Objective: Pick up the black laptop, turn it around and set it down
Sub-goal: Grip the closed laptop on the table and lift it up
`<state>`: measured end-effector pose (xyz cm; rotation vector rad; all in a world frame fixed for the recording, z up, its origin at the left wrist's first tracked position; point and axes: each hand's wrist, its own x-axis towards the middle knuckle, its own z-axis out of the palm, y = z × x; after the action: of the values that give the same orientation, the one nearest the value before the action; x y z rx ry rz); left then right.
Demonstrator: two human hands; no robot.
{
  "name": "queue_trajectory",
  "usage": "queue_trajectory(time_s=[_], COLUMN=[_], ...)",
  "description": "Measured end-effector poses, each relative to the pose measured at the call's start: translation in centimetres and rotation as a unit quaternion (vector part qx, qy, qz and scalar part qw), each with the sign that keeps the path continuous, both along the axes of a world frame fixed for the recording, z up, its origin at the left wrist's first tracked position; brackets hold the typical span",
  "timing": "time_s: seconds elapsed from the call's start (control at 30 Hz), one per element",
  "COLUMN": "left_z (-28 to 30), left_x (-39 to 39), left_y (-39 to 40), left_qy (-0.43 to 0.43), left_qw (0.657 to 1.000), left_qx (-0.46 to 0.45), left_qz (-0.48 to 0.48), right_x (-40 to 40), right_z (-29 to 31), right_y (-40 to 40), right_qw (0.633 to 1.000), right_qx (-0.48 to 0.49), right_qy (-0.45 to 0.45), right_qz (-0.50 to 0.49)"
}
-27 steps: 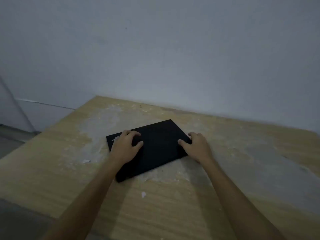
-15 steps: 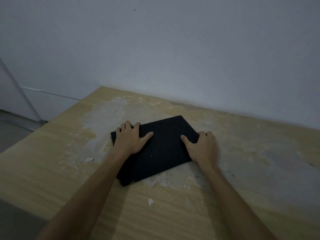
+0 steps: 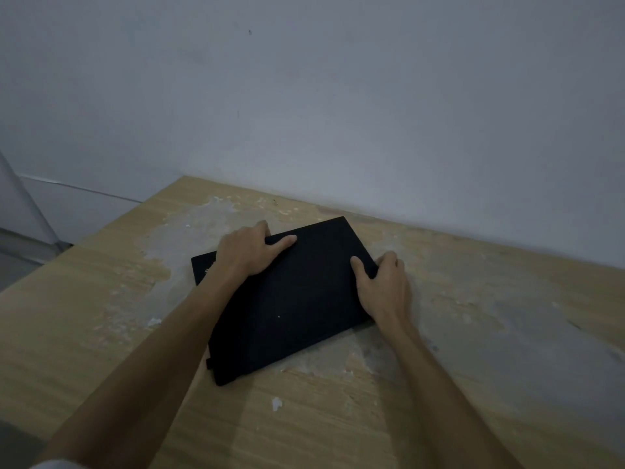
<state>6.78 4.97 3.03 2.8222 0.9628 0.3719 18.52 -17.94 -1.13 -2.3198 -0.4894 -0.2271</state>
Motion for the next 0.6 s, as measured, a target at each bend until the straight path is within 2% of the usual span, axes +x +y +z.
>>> queue_trajectory(time_s=[0.1, 0.4, 0.6], left_z=[0.5, 2.5, 6.6], left_x=[-0.4, -1.0, -0.3], left_y=[-0.6, -3.0, -4.5], left_qy=[-0.015, -0.085, -0.193], left_qw=[1.0, 0.989, 0.955], left_qx=[-0.001, -0.104, -0.185], left_qz=[-0.009, -0.059, -0.128], right_x=[0.7, 2.9, 3.4], right_z=[1.6, 9.1, 15.1], right_y=[-0.5, -2.3, -2.5], right_qw=[0.999, 0.991, 0.981], right_qx=[-0.042, -0.124, -0.154], right_qy=[-0.016, -0.052, -0.119], right_qz=[0.002, -0.008, 0.024])
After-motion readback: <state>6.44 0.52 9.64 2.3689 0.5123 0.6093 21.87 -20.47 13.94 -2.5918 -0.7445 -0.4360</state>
